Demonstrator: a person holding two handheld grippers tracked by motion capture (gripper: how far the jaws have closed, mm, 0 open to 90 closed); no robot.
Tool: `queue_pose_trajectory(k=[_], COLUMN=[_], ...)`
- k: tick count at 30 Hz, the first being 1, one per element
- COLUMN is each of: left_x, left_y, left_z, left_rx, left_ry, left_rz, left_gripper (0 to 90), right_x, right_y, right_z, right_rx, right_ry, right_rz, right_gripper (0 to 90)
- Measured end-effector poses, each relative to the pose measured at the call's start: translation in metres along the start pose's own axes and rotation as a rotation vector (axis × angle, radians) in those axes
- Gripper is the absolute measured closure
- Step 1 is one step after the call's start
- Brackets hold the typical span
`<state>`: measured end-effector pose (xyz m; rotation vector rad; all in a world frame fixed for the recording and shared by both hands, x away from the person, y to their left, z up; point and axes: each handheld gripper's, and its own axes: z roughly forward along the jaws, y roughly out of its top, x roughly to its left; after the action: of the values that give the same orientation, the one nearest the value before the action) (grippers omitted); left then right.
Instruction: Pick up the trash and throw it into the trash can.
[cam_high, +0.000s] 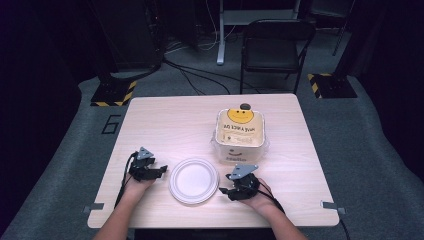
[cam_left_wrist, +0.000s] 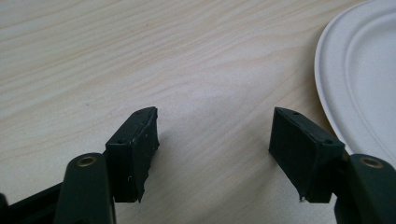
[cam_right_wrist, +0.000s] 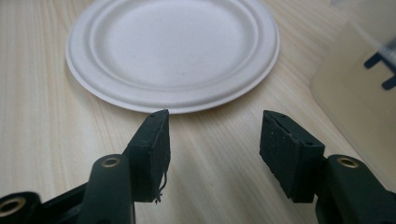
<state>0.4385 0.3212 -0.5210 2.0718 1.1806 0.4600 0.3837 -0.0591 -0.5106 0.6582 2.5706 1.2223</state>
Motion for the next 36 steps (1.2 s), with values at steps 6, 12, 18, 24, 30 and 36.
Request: queue_pose_trajectory(k=[6,12,18,24,30,36], left_x=[-0.006,-0.015,-0.019,-0.023,-0.026,-0.03], left_y=[0.005,0.009,0.012,0.013,0.013,0.012], left_z=[-0.007,-0.01,-0.013,-0.014,-0.016,-0.015], left_rx=[-0.017,-0.037,-0.042,-0.049,-0.053,-0.044], left_ry=[-0.033,-0.073,-0.081,-0.101,-0.114,-0.12], left_rz=[0.007,0.015,0.032,0.036,0.034,0.042], left_gripper=[35.6,36.3,33.9,33.2,31.2,29.4], right_x=[0.005,0.013,0.015,0.016,0.017,0.017], right_y=[0.007,0.013,0.016,0.02,0.02,0.02], right_z=[-0.003,0.001,0.009,0.015,0.024,0.031], right_rx=[-0.044,-0.06,-0.051,-0.065,-0.047,-0.023], right_ry=[0.018,0.037,0.048,0.056,0.061,0.068], right_rz=[0.0,-0.004,0.009,0.03,0.013,0.015], right_gripper=[43.4,43.3,41.0,40.8,39.0,38.0])
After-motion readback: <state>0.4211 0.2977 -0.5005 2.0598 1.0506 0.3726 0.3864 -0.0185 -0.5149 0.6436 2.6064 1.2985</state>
